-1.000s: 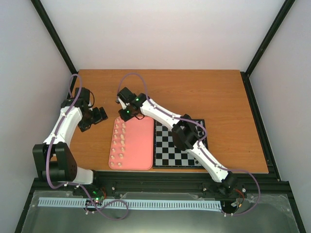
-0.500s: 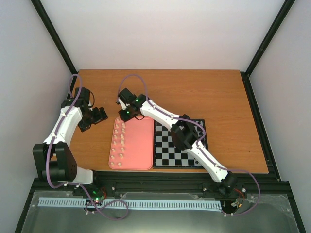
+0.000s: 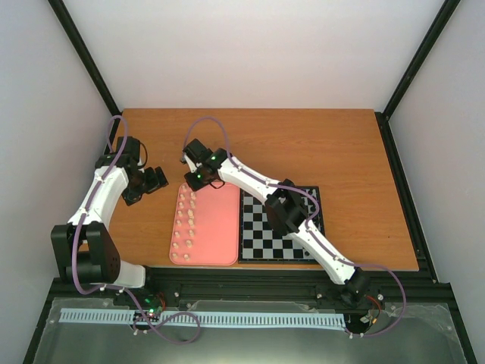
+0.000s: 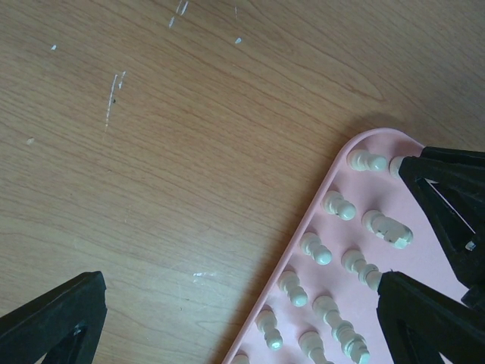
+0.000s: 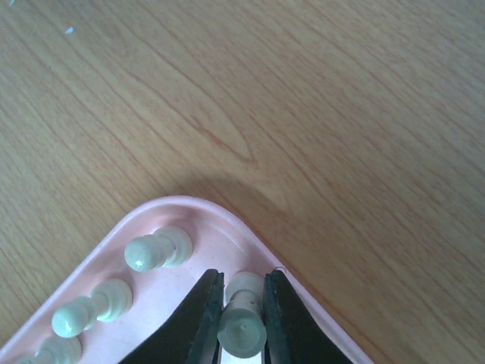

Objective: Set up the chess pieces on the board
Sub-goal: Pick up the chess piece from the storage box.

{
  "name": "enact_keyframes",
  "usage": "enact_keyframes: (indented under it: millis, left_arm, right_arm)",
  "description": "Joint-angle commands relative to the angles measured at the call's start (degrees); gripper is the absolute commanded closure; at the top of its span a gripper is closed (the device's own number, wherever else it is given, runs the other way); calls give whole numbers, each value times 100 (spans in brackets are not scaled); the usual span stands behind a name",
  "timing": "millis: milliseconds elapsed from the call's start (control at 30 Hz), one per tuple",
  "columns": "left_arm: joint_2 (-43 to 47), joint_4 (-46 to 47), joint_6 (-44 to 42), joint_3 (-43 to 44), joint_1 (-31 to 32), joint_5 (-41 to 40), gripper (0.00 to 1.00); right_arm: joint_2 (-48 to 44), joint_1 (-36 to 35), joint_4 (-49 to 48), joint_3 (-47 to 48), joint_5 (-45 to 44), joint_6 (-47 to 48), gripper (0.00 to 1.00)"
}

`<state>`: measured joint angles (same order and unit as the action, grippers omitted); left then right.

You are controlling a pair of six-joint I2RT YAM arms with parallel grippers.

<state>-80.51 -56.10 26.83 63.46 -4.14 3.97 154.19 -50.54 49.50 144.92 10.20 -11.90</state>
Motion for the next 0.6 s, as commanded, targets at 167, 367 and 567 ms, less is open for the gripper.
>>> enact_keyframes:
  millis: [167,367,567]
  left_arm:
    - [-20,94,64,61,-49,5,0]
    - [-43,99,66,83,-50,24,0]
    - [-65,70,51,143,-51,13,0]
  right_arm:
    - [-18,25,16,159,-35,101,95]
    - [-443,47,128,147,-107,253,97]
    - [-1062,75,163,87,-159,366,97]
